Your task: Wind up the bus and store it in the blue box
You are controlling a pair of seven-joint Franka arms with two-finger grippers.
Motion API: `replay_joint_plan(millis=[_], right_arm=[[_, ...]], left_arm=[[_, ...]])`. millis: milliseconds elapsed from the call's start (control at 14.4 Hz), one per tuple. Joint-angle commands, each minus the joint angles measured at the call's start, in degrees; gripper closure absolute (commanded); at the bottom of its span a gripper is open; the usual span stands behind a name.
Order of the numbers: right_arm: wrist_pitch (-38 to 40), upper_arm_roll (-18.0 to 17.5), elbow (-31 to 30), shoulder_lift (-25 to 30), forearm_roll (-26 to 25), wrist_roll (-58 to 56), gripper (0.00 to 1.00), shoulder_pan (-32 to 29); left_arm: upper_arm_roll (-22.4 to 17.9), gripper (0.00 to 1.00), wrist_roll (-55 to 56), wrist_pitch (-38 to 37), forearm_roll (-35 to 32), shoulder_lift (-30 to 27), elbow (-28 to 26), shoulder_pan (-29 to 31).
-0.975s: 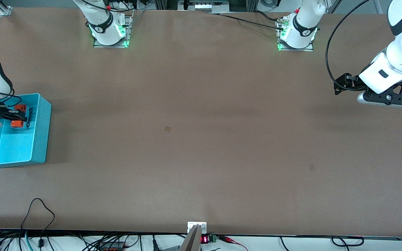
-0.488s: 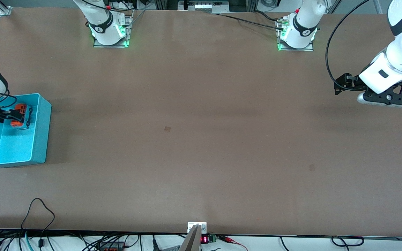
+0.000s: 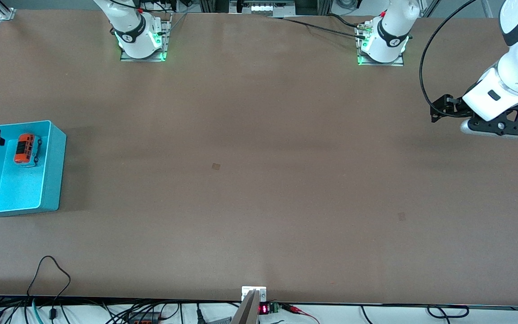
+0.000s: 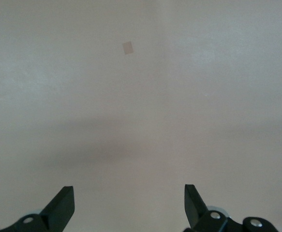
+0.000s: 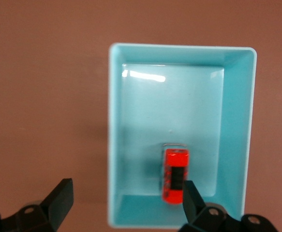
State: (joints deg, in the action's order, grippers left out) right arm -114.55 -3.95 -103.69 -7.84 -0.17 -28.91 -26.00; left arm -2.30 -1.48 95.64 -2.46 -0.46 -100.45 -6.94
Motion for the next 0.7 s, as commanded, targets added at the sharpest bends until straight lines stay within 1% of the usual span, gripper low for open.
replay_joint_plan(millis=[0,139,279,418,627], right_arm=[[10.1,-2.9,3.1,4.2,0.2,11.6,0.0,3.0],[17.4,-6.7,7.7,4.7,0.1,19.6,0.0,4.0],[21.2,-8.7,10.9,4.7,-0.2,25.9,0.0,6.8],[23.7,-8.9,12.4,4.7,-0.1,29.2,0.0,10.4],[25.3,-8.9,13.9,4.8,-0.2,28.7,0.0,12.6]], left_arm=[[0.1,0.0,-1.2,-0.7,-0.1,-0.9,0.0,0.2],[0.0,0.0,-1.2,-0.8,-0.1,-0.9,0.0,0.2],[0.0,0.0,-1.2,-0.8,-0.1,-0.9,0.0,0.2],[0.1,0.0,-1.2,-0.8,-0.1,-0.9,0.0,0.2],[0.0,0.0,-1.2,-0.8,-0.1,-0.9,0.0,0.2]])
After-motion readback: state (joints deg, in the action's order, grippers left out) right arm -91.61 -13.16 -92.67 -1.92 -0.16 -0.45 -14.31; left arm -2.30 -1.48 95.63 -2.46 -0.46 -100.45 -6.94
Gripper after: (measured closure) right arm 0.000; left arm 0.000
